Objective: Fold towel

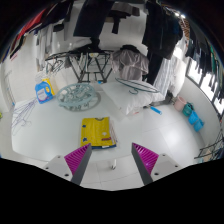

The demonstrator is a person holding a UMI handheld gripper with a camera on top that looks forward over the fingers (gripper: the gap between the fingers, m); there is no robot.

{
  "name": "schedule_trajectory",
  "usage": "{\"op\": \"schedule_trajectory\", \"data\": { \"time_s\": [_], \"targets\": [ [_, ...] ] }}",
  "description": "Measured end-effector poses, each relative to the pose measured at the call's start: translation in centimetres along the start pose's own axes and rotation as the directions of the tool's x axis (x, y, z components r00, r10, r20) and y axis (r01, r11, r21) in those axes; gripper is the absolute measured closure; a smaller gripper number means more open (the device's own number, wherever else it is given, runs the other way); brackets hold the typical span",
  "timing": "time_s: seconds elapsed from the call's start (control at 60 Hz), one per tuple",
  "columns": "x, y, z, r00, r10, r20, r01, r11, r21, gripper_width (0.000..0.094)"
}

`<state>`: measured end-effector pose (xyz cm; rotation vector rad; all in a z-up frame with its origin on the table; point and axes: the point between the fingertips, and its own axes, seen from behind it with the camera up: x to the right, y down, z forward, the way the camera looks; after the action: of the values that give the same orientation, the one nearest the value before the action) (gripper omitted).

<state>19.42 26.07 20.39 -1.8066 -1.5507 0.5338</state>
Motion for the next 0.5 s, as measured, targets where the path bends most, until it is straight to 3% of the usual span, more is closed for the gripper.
{"op": "schedule_trajectory", "data": {
  "time_s": [0.133, 0.5],
  "targets": [
    [1.5, 2.5, -5.7, 0.998, -0.036, -0.041, 0.037, 0.999, 0.013, 0.0090],
    [-1.3, 6.5, -7.6, 0.999, 0.024, 0.038, -0.022, 0.999, -0.035, 0.0091]
  ]
}}
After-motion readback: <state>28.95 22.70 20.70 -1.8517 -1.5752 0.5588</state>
